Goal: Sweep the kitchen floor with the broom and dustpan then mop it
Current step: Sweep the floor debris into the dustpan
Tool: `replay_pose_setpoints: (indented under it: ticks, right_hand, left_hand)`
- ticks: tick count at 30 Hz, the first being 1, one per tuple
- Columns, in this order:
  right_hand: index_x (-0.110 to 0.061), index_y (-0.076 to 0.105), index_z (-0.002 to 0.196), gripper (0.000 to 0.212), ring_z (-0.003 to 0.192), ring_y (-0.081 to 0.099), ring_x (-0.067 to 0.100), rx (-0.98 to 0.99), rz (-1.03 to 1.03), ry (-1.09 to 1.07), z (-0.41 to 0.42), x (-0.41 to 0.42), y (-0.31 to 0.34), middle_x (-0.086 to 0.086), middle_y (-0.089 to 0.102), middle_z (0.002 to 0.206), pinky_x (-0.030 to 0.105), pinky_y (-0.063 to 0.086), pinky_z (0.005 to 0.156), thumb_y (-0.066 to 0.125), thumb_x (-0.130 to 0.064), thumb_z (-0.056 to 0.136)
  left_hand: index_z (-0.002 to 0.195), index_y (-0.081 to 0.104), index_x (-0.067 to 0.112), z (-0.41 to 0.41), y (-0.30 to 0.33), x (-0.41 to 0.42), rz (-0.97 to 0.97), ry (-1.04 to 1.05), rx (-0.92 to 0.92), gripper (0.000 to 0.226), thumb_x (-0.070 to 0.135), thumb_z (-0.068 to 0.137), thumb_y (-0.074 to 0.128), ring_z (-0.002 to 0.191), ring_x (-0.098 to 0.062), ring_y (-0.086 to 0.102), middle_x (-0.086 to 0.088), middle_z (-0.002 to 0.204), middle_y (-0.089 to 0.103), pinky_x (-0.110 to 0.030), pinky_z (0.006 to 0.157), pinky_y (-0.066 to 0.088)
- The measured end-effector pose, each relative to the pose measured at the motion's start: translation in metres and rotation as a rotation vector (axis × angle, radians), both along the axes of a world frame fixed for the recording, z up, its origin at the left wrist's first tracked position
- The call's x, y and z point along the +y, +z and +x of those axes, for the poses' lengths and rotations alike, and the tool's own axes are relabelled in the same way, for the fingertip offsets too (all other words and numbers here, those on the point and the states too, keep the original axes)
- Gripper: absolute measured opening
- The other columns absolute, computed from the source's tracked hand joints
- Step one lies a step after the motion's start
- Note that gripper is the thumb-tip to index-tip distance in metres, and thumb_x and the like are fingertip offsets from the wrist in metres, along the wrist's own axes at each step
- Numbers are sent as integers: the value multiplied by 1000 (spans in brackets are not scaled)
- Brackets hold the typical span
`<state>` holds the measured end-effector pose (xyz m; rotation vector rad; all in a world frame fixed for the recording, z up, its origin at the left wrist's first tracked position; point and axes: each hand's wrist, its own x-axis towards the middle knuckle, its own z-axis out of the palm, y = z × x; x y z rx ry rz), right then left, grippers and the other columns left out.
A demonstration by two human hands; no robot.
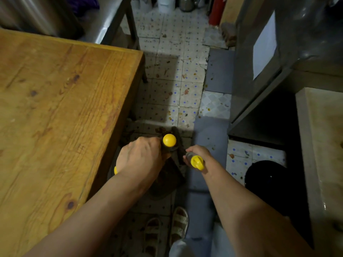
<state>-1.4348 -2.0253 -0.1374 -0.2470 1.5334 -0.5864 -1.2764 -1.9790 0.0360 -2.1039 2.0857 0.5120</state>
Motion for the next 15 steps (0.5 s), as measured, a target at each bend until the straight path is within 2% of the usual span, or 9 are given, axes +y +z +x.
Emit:
replay_pose_setpoints:
  ticks: [3,7,13,15]
  right_hand:
    - [-10,50,72,18,73,52,19,-23,-4,-5,8,11,7,6,52,78,40,46,96,54,-2,88]
    - [-12,51,70,18,78,52,18,28,-8,18,18,25,17,4,53,78,41,46,99,56,-5,86]
    - [-12,51,72,16,74,52,18,38,-2,-105,12,55,34,5,52,78,41,47,97,56,-3,84]
    - [-12,52,72,16,71,52,17,52,-5,-127,5,66,37,5,52,77,38,50,90,56,-3,84]
  left_hand:
    - [115,55,26,11,3,4,0,-7,1,31,48,92,50,96,-25,61,-3,103,62,-31,73,45]
    - [110,57,26,20,10,13,-33,-38,-9,26,44,92,53,95,-25,61,-2,99,62,-29,67,38]
    - [109,58,25,24,22,29,-69,-120,0,30,47,91,51,98,-27,61,-4,103,63,-29,67,37]
    - [106,59,23,21,26,33,-69,-148,-4,29,47,91,51,98,-27,61,-4,103,63,-29,67,37]
